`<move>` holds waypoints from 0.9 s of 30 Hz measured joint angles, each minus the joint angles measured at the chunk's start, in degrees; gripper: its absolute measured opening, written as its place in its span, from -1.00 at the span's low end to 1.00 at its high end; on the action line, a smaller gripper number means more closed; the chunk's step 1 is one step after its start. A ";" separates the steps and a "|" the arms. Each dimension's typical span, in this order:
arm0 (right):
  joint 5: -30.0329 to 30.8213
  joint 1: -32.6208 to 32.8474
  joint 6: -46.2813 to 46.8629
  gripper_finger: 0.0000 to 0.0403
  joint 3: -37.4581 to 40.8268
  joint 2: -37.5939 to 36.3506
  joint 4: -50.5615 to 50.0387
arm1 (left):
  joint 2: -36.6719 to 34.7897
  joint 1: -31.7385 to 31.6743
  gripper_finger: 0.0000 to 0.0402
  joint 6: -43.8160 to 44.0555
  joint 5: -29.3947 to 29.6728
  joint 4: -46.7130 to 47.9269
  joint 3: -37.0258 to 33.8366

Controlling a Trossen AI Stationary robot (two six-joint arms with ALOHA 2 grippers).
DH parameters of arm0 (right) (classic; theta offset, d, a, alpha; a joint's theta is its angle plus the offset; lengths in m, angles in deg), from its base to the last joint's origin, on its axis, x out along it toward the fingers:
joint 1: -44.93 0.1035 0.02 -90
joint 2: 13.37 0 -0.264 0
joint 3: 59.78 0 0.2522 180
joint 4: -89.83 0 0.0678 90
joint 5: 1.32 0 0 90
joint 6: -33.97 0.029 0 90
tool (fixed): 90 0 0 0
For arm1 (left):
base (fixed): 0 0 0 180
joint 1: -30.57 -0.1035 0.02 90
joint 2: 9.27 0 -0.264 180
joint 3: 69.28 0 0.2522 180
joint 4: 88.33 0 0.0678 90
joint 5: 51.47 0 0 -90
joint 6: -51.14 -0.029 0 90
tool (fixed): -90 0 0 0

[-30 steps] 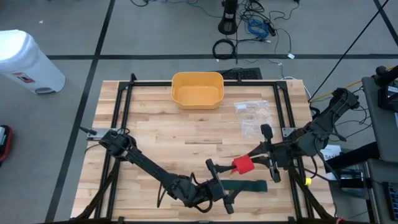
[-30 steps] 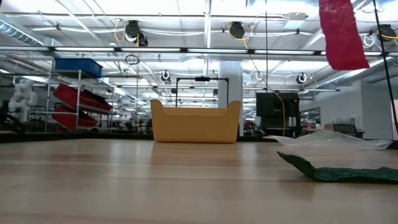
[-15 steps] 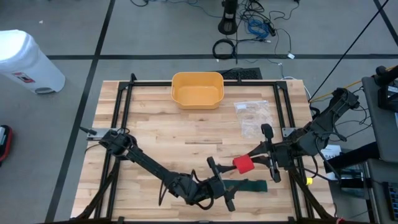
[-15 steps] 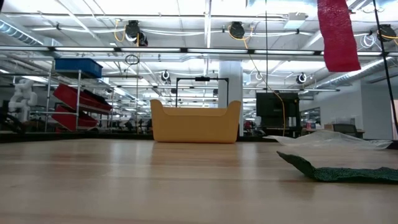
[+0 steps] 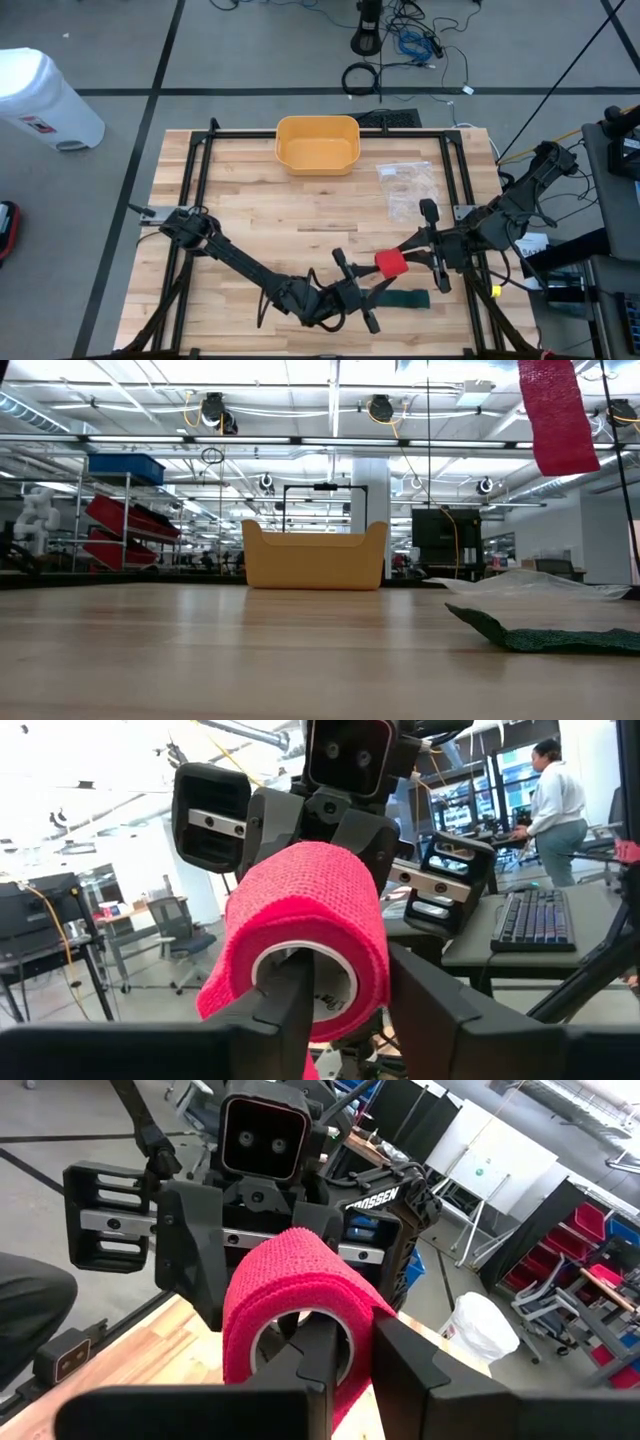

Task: Roll bandage
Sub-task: Roll the red bandage

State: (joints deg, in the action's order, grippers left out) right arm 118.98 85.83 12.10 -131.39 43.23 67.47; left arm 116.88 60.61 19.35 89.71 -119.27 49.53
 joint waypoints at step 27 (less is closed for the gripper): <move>7.37 0.09 1.72 -0.10 -0.02 -1.42 -3.23 | -0.26 2.44 -0.73 -7.83 4.02 -1.42 0.00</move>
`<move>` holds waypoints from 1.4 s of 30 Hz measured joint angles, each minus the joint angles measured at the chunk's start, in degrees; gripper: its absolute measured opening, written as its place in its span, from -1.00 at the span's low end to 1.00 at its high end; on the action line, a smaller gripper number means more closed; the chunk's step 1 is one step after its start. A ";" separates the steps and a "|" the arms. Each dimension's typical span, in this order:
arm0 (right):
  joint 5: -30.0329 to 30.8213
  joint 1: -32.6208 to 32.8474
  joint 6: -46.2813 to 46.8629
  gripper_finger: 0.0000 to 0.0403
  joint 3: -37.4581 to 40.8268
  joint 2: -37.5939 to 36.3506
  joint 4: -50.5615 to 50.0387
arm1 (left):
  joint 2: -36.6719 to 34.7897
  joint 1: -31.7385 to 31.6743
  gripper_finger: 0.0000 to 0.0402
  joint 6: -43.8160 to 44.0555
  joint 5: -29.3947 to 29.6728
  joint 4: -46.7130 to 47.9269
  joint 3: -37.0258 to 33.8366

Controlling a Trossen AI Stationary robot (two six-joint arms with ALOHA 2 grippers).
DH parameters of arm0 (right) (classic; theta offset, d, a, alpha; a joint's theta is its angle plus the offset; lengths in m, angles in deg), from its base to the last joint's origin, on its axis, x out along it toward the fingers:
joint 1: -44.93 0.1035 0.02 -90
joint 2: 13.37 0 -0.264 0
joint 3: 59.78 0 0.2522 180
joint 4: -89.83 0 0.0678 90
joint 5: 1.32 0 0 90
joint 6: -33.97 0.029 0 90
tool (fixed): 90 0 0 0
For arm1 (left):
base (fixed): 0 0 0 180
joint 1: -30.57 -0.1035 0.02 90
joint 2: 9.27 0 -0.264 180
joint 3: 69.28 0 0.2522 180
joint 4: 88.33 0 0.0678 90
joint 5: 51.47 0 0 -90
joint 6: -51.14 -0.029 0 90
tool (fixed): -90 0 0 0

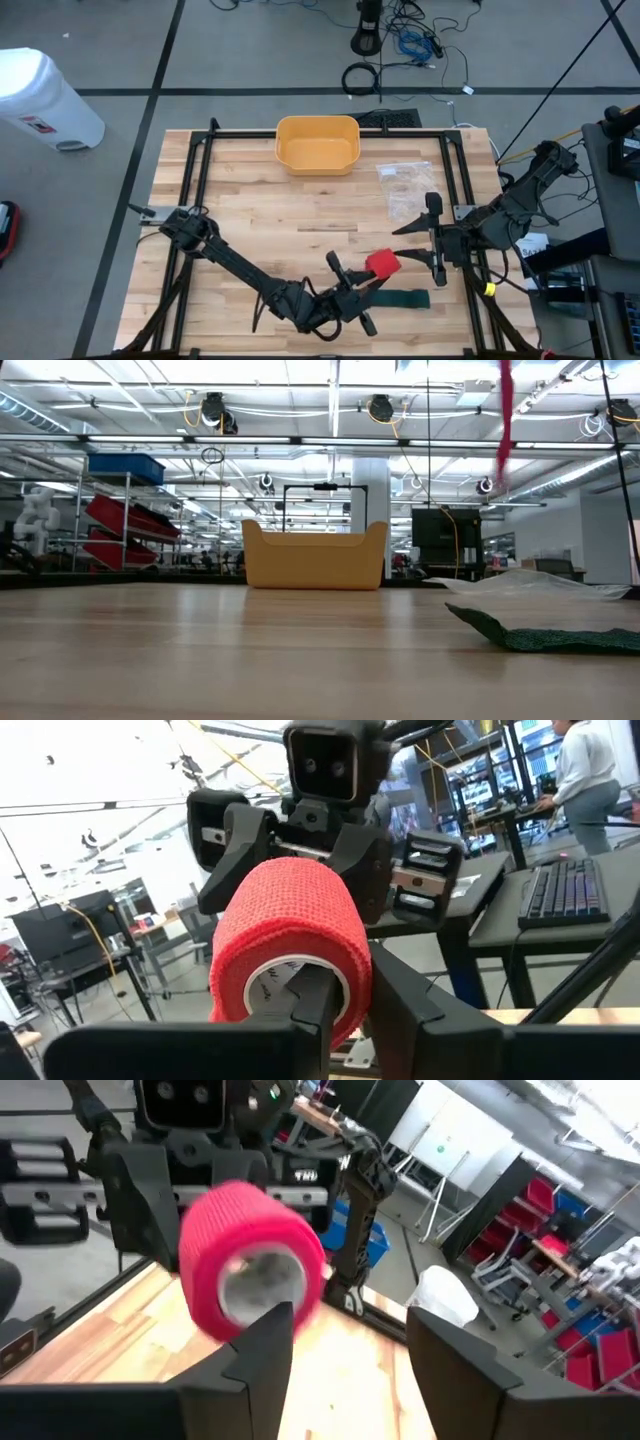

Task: Roll bandage
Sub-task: Roll the red bandage

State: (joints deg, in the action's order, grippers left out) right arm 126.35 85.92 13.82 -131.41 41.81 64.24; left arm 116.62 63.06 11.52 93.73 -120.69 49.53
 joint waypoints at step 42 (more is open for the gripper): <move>-10.12 0.96 25.41 0.16 20.24 32.89 59.58 | -5.75 16.24 -0.73 1.81 11.09 2.02 0.00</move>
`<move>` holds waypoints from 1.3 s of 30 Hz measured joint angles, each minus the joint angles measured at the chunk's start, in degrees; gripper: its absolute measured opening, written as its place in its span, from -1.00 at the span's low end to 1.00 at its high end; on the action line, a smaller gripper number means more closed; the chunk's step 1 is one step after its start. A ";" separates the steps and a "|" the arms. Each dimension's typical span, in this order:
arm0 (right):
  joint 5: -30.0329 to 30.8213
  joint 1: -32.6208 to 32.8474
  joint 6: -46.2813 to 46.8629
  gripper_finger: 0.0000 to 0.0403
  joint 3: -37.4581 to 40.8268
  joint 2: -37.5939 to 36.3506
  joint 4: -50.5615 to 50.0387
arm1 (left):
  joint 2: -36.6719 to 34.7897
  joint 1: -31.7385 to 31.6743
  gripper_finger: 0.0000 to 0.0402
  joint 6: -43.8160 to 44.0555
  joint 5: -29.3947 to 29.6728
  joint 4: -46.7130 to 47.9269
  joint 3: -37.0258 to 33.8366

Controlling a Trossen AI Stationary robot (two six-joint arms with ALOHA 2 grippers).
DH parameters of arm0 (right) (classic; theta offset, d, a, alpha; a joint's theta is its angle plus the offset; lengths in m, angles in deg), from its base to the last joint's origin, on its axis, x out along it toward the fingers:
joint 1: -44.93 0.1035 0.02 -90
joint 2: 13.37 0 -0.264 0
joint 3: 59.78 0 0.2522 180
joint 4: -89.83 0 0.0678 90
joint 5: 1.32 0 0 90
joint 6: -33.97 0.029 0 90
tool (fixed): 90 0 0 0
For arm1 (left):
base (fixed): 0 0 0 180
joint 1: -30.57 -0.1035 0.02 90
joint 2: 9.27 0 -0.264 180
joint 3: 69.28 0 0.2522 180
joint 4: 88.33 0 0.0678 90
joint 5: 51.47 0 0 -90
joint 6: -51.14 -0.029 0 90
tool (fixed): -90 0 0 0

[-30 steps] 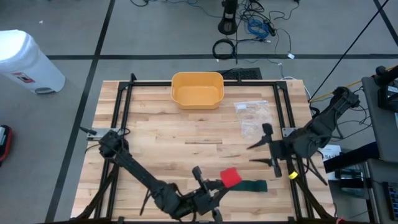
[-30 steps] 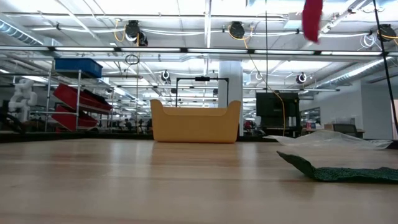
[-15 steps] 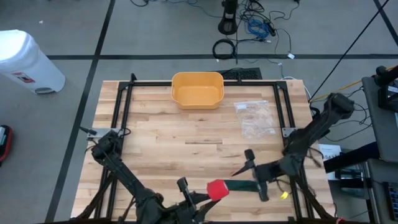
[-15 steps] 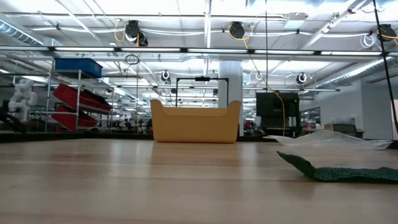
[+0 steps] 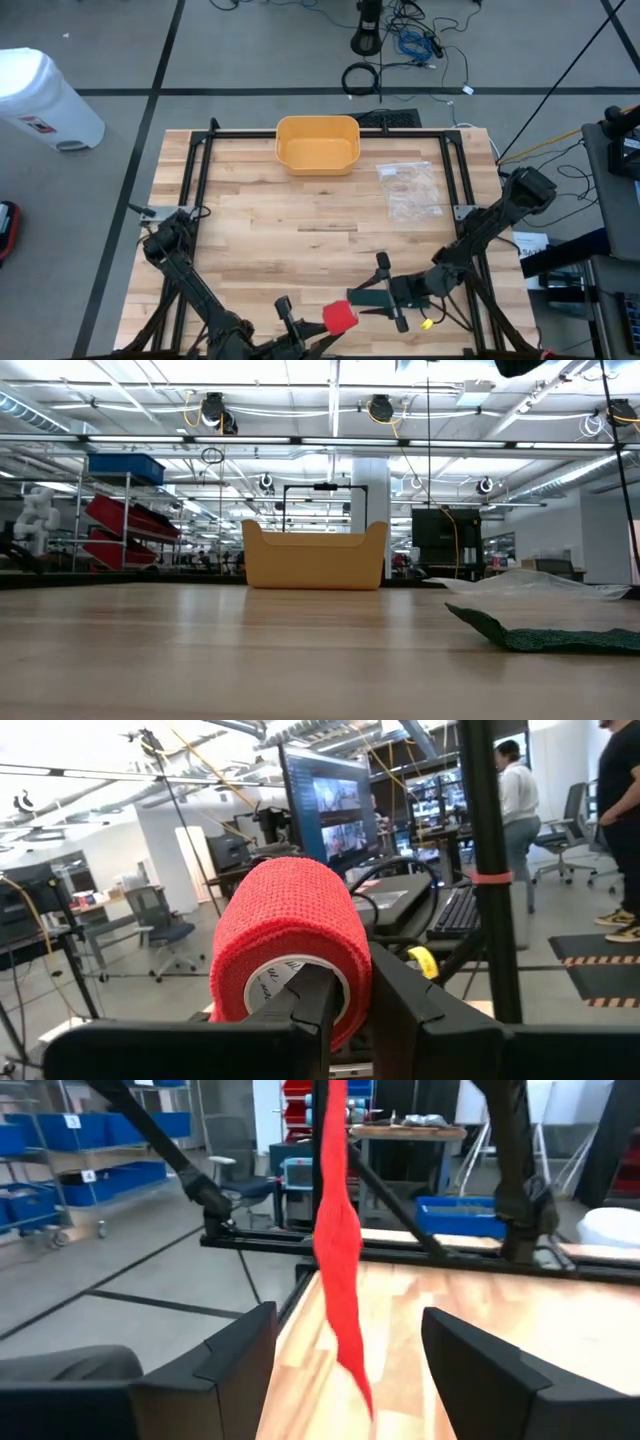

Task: Roll bandage
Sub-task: Roll the red bandage

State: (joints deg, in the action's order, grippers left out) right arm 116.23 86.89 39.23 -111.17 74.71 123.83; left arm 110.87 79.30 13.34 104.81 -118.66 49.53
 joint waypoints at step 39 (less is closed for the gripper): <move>-13.87 -4.54 -4.01 0.15 -17.70 21.61 13.75 | 0.04 5.10 -0.73 -0.02 1.72 2.82 0.00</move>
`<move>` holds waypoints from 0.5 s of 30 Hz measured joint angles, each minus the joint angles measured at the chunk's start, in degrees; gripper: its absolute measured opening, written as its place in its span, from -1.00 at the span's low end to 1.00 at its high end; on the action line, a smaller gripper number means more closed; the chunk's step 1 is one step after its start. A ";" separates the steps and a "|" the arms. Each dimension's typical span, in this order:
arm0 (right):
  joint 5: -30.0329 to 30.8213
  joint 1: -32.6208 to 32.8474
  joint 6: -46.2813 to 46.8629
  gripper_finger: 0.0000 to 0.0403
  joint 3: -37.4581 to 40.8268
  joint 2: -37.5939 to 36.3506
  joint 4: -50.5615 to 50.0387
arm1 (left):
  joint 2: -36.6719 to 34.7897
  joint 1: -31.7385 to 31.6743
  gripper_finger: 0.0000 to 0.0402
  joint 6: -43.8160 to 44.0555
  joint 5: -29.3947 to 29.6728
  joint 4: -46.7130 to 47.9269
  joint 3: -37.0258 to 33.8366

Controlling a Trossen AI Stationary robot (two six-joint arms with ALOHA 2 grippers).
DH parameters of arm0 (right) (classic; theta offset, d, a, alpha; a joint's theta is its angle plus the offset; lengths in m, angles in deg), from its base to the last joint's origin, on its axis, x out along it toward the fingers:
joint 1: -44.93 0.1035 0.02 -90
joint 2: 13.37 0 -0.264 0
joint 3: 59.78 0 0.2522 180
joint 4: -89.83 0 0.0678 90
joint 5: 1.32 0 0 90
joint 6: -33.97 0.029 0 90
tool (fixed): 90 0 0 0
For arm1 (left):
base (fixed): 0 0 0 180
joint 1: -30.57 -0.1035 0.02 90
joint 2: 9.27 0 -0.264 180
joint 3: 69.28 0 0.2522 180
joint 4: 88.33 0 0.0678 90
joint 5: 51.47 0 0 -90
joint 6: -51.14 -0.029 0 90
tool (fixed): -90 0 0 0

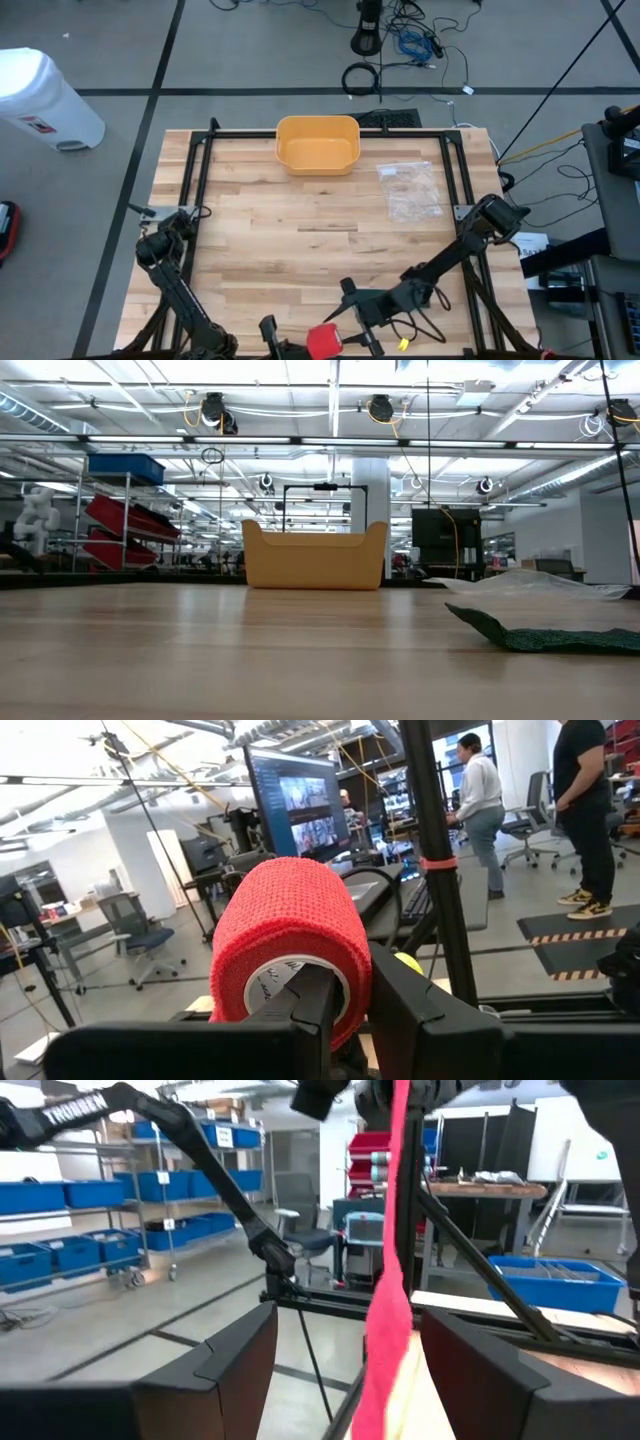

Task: Roll bandage
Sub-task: Roll the red bandage

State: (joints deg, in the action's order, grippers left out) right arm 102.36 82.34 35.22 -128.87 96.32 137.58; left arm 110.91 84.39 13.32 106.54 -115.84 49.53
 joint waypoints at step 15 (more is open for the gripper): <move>-0.01 -0.68 1.05 -0.52 -0.99 0.02 -1.78 | 0.00 0.33 -0.73 -0.02 0.27 0.00 0.00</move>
State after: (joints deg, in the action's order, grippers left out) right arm 102.35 81.66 36.27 -129.86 96.34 135.80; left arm 110.91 84.72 13.29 106.81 -115.84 49.53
